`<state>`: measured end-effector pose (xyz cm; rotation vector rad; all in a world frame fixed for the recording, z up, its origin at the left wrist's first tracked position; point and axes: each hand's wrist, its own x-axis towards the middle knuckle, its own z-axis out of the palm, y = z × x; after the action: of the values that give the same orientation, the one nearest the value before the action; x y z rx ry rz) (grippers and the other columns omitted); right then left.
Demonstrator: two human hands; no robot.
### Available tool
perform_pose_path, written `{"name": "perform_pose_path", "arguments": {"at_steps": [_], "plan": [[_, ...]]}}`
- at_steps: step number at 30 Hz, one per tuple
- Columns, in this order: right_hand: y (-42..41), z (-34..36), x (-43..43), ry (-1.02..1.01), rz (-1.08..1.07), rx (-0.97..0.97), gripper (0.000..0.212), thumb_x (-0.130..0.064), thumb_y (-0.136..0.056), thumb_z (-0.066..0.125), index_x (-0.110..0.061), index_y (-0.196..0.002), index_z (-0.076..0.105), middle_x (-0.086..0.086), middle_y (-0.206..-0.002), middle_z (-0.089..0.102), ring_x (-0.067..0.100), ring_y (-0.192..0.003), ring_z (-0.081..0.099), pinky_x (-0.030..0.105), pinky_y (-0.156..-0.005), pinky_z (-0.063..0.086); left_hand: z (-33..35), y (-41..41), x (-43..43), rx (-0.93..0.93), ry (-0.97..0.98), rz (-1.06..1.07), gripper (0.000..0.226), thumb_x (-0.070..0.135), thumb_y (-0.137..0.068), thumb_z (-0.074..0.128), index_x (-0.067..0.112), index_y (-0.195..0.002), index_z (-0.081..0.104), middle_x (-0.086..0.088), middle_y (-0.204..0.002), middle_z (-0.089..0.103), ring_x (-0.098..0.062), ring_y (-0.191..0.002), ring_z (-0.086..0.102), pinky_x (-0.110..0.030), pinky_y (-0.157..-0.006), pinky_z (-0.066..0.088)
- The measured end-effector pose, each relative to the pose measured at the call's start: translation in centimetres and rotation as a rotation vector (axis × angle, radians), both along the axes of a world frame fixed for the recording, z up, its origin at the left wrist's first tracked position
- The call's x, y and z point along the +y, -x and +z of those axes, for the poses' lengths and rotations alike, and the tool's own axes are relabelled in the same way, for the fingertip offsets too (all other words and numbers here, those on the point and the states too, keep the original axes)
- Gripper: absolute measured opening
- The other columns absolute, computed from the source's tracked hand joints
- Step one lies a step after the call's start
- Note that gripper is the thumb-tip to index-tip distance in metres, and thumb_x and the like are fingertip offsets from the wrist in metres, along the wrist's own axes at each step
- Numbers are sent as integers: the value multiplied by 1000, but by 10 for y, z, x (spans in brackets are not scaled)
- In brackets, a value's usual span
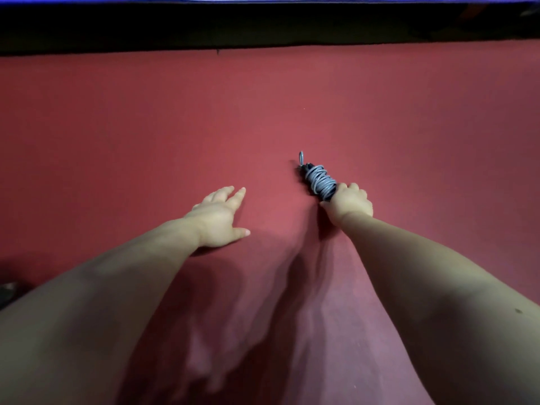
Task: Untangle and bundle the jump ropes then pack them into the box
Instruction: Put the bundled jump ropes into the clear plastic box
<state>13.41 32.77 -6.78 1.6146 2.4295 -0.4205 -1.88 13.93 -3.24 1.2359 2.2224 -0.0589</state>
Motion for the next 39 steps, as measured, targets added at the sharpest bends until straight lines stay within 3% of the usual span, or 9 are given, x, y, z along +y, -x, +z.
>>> {"name": "perform_pose_path", "arguments": {"at_steps": [8,16,21,26,31,39], "plan": [[1,41,-17,82,208,-97,55,-40,-87,60,-9,-130,48,15,-129,47,33,-121,45,37,-94,41,44,13,-17,134,-26,21,79,42,-92,55,25,-153,8,1,-160,3,-23,-146,6,-38,-115,17],[30,130,-98,9,579,4,53,-41,-83,65,-15,-127,52,10,-123,50,30,-116,49,38,-93,42,128,5,-43,324,-76,-98,82,44,-91,56,20,-153,7,-3,-160,6,-21,-147,7,-34,-116,15],[49,183,-160,-111,731,45,54,-46,-83,63,-19,-129,52,6,-122,52,28,-114,51,35,-90,40,170,10,-94,343,-102,-71,71,48,-90,57,24,-149,26,-1,-149,37,-24,-135,37,-38,-107,36],[75,219,-231,-176,854,123,55,-47,-83,62,-19,-129,52,6,-120,53,27,-112,51,35,-90,39,197,29,-171,369,-136,29,61,46,-90,57,27,-143,35,-2,-136,49,-25,-122,50,-39,-98,43],[107,224,-306,-126,954,242,58,-43,-83,64,-20,-134,47,5,-121,51,26,-115,47,35,-93,40,208,56,-259,392,-120,129,67,47,-89,57,28,-147,30,-1,-141,46,-24,-126,47,-37,-99,42],[177,179,-422,-11,1156,268,58,-41,-85,62,-18,-136,45,5,-122,48,25,-118,43,35,-94,41,172,100,-394,335,-49,310,62,48,-85,63,31,-140,40,1,-133,52,-20,-121,51,-34,-97,43]]}}
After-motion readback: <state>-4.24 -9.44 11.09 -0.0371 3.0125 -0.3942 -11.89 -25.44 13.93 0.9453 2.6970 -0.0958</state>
